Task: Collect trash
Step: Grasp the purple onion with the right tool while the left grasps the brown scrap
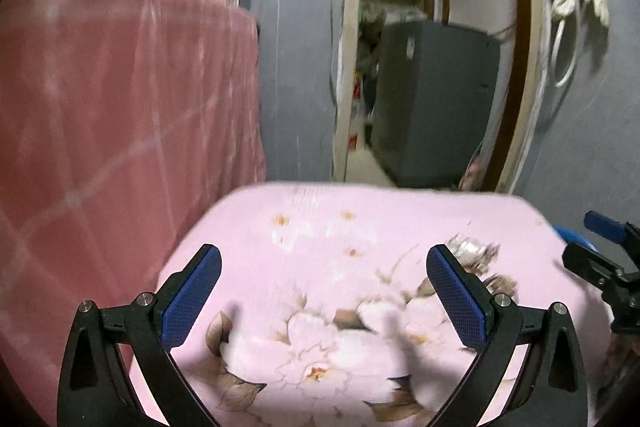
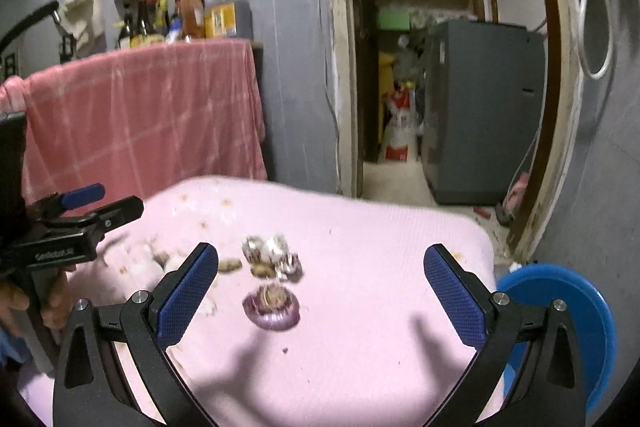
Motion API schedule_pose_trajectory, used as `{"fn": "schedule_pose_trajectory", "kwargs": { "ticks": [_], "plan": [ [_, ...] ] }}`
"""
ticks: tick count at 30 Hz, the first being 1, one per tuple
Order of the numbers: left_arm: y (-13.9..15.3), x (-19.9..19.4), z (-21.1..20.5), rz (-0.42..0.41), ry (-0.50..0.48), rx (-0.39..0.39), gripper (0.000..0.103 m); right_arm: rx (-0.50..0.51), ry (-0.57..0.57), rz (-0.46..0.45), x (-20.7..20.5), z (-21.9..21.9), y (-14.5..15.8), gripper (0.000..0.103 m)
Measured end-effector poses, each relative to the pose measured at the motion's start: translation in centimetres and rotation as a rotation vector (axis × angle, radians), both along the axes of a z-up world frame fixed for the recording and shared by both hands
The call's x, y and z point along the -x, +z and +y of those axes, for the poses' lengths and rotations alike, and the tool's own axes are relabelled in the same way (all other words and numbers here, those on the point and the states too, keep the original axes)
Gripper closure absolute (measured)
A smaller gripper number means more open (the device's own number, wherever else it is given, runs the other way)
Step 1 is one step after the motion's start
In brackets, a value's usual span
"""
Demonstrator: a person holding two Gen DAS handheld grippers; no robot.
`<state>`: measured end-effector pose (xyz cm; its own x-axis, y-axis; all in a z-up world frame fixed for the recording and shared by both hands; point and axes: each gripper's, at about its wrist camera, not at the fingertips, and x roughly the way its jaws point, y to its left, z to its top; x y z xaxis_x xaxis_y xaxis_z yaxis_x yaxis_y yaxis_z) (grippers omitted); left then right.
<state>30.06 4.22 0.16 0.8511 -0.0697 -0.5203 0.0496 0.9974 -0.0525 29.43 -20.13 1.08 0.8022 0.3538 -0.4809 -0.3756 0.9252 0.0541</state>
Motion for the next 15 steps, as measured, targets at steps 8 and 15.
{"fn": "schedule_pose_trajectory", "kwargs": {
  "ticks": [8,15],
  "plan": [
    [-1.4,-1.5,-0.5,0.116,-0.051,0.01,0.004,0.091,0.072,0.129,-1.3,1.5,-2.3,0.011],
    [-2.1,-2.4,-1.7,0.176,-0.103,-0.028,0.011,0.192,0.13,0.207,-2.1,3.3,-3.9,0.029]
  ]
}}
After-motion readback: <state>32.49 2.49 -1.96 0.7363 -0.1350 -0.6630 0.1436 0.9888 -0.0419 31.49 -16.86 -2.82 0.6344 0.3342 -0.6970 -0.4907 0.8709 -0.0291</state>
